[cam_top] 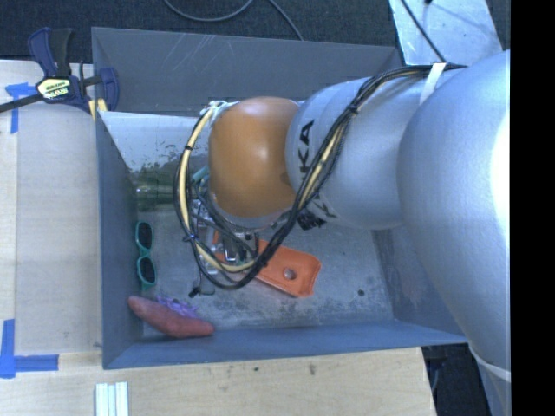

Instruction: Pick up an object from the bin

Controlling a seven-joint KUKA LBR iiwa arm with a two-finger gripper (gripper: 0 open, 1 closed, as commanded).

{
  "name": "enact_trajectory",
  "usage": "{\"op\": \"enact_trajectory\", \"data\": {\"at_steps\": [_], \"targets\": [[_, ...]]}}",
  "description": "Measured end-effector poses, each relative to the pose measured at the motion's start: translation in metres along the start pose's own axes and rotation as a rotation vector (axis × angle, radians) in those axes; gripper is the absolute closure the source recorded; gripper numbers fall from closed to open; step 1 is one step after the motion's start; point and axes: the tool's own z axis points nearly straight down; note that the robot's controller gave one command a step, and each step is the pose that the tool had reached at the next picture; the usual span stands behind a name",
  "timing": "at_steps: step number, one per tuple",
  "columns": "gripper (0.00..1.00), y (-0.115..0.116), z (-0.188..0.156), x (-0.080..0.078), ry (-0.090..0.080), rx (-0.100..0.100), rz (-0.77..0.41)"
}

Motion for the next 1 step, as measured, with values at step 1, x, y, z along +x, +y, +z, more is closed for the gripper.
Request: {"op": "enact_trajectory", "data": {"at_steps": [1], "targets": [[0.00, -0.0005, -0.0046, -0.0021, -0.008, -0.002, 0.003]]}}
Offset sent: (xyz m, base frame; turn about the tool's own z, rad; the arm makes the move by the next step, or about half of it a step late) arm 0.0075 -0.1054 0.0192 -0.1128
